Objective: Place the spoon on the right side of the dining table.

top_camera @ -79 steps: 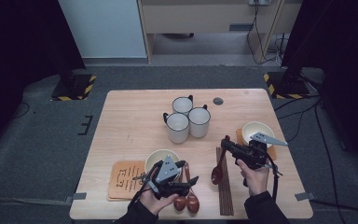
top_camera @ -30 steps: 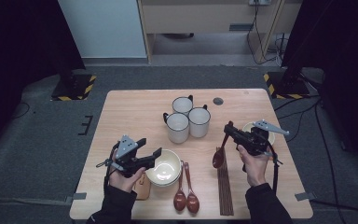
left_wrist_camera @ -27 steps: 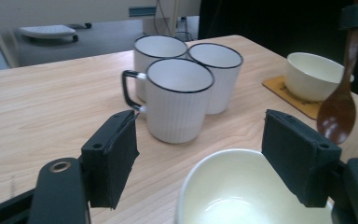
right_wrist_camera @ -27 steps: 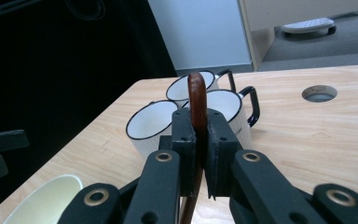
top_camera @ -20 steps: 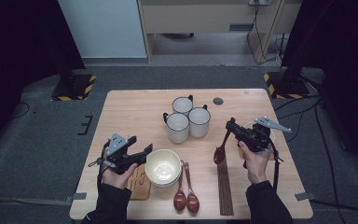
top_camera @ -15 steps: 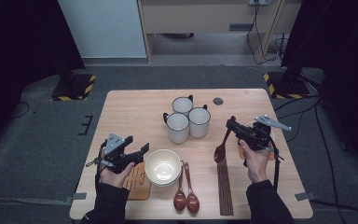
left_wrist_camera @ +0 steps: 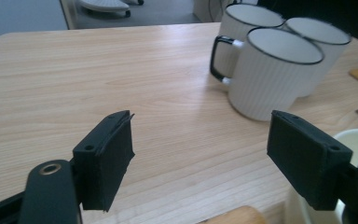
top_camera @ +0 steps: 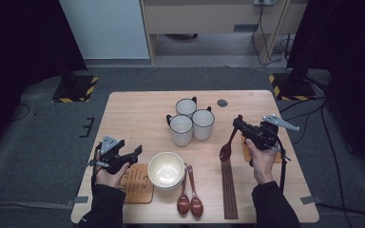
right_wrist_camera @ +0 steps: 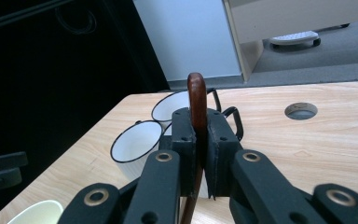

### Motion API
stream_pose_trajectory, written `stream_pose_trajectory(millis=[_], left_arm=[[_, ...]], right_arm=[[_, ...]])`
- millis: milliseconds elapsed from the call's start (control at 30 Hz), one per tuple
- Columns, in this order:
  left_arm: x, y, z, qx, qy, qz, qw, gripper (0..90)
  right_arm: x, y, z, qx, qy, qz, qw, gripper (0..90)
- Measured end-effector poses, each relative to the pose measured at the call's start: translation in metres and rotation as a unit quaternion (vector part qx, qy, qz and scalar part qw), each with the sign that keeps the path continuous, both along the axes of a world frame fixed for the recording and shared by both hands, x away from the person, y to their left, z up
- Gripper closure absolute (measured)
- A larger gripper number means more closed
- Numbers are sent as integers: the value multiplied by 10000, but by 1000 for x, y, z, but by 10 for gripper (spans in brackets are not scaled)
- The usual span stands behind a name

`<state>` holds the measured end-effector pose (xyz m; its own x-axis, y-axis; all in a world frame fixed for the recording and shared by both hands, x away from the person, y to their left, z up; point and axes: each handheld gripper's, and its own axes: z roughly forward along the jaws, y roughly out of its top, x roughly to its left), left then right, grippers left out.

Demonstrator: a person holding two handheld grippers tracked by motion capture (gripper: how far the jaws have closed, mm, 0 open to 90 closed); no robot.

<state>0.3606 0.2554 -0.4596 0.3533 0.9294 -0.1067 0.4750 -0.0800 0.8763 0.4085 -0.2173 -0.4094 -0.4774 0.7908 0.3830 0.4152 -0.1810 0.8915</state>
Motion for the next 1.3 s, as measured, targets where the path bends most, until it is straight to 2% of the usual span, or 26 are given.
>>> stream_pose_trajectory(millis=[267,367,467,567,700,1033,1100,1300], left_arm=[[7,12,-14,109,228,169,9995,190],[10,15,-19,196,402,219,9988,174],[12,18,-25,238,486,247,9982,165],[15,21,-33,341,646,304,9969,161],[18,24,-41,437,766,383,9954,157],[27,27,-54,754,1068,422,9905,123],[27,28,-57,739,1062,449,9906,121],[31,35,-66,789,1225,518,9880,122]], right_arm=[[2,-4,4,47,-65,-43,10000,839],[3,-5,5,60,-73,-69,9999,839],[3,-7,7,66,-119,-95,9999,839],[3,-8,10,73,-143,-121,9998,839],[5,-8,12,52,-225,-160,9996,839],[10,-12,12,-9,-206,-257,9995,839],[12,-12,12,15,-216,-256,9994,839],[15,-12,13,-30,-233,-316,9992,839]])
